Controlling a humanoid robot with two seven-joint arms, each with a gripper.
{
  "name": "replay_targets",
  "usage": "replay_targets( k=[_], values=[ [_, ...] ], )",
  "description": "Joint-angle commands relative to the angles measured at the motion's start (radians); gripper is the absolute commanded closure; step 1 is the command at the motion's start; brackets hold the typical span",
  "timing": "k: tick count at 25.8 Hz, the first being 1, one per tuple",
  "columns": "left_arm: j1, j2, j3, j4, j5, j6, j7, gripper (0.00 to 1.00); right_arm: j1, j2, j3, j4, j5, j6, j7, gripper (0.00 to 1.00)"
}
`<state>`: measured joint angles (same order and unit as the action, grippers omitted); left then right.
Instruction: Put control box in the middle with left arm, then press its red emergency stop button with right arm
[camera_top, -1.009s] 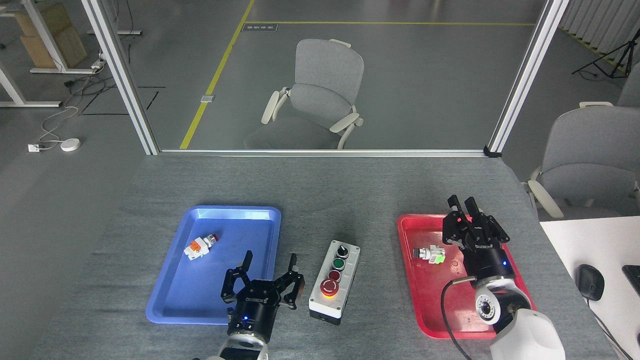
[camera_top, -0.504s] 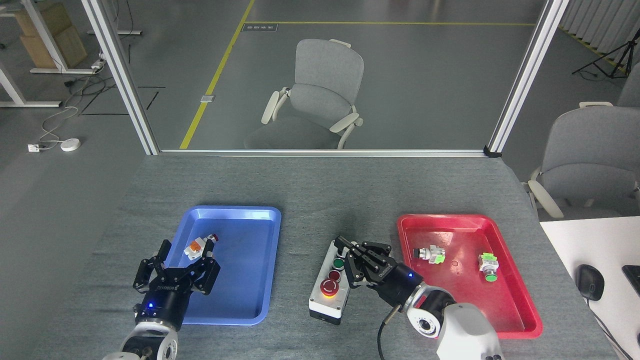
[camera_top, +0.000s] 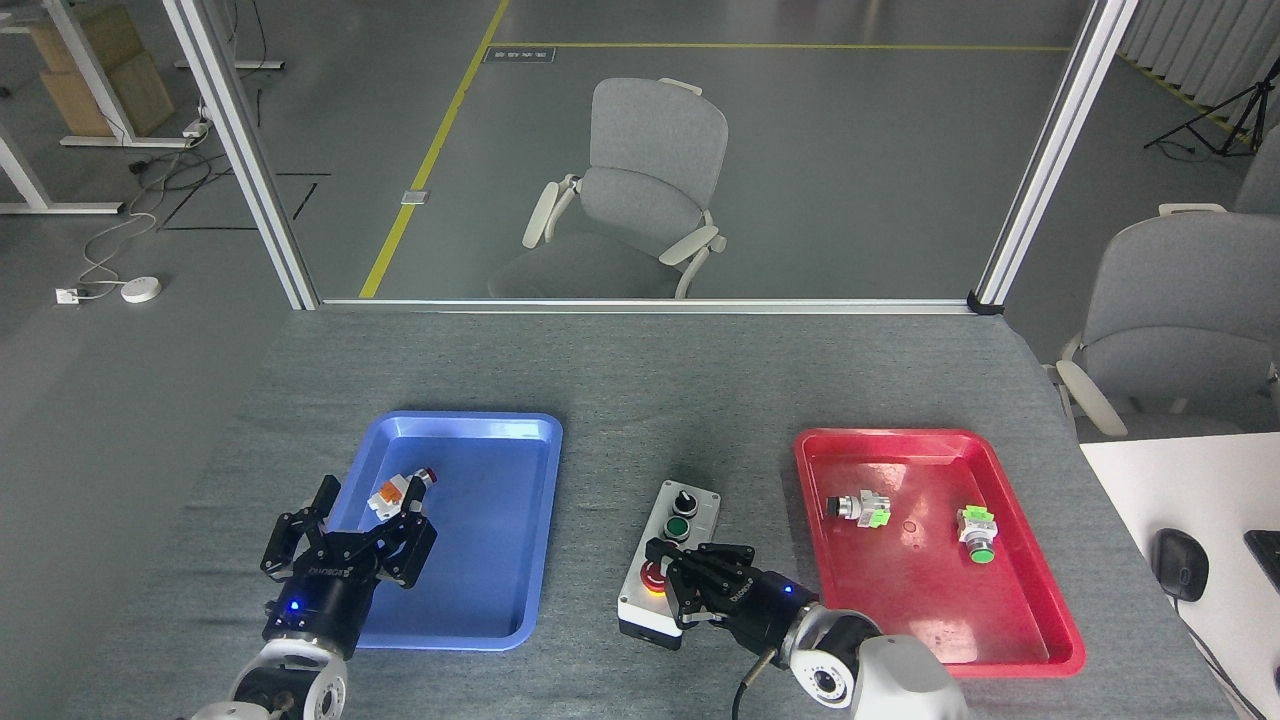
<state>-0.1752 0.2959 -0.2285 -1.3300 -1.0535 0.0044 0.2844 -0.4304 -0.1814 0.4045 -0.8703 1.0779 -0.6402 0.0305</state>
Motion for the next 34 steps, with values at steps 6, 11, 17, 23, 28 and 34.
replay_targets(
  k=[6,11,17,23,28,34],
  values=[
    [0.002,-0.006,0.015,0.048,0.013,0.005,0.009,0.01,0.006,0.000,0.027,0.047,0.004,0.001,0.022,1.00],
    [0.014,-0.015,0.067,0.046,0.018,-0.001,-0.001,0.01,0.004,0.000,0.019,0.045,-0.007,0.001,0.017,1.00],
    [0.016,-0.026,0.070,0.046,0.018,-0.001,-0.001,0.01,-0.011,-0.001,-0.144,-0.004,-0.087,0.017,-0.055,0.39],
    [0.016,-0.027,0.070,0.046,0.018,0.005,-0.001,0.01,-0.016,-0.043,-0.279,-0.022,-0.305,0.043,-0.254,0.00],
    [0.016,-0.027,0.070,0.046,0.018,0.005,-0.001,0.01,0.007,-0.082,-0.363,-0.026,-0.262,0.240,-0.253,0.00],
    [0.017,-0.027,0.070,0.046,0.018,0.006,-0.001,0.01,0.102,-0.082,-0.374,-0.098,0.013,0.542,-0.253,0.00]
  ],
)
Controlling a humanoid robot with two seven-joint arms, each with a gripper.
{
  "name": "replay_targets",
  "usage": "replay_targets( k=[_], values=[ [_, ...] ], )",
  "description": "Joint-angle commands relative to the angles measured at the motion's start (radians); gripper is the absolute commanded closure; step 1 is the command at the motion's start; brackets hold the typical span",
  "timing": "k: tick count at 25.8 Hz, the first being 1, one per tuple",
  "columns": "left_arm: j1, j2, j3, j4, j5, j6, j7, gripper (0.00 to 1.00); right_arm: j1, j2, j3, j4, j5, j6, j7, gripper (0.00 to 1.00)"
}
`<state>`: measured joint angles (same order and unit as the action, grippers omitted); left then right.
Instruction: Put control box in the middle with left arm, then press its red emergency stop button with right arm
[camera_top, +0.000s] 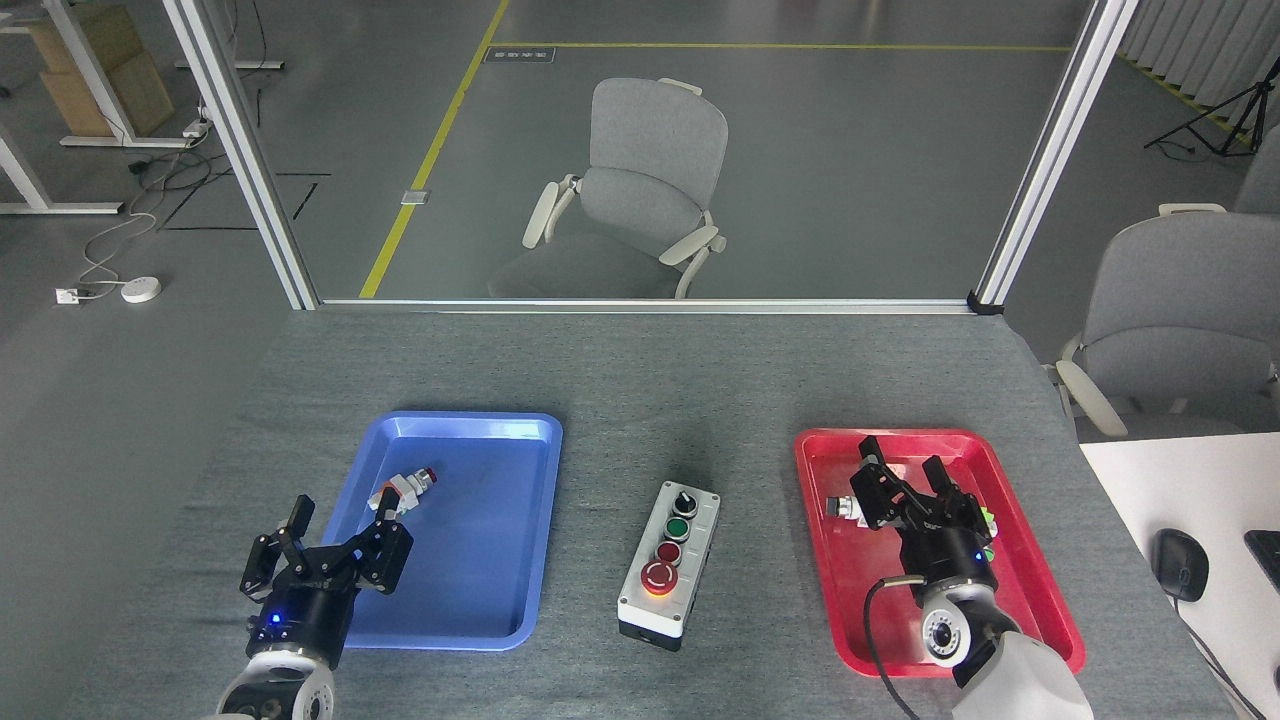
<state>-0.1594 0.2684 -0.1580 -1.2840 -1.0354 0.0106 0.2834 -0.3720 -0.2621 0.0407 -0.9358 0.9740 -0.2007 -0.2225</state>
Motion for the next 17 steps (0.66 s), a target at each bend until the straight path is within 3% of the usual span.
replay_targets(
  k=[1,6,9,17],
  values=[
    [0.000,0.000,0.000,0.000,0.000,0.000,0.000,0.01,0.062,0.000,-0.025,-0.043,0.130,0.099,-0.003,0.00],
    [0.000,0.000,0.000,0.000,0.000,0.000,0.000,0.01,0.120,-0.002,-0.081,-0.144,0.132,0.067,-0.003,0.00],
    [0.000,0.000,0.000,0.000,0.000,0.000,0.000,0.01,0.139,-0.003,-0.091,-0.150,0.132,0.006,-0.011,0.00],
    [0.000,0.000,0.000,0.000,0.000,0.000,0.000,0.01,0.139,-0.011,-0.091,-0.152,0.129,-0.003,-0.040,0.00]
  ],
)
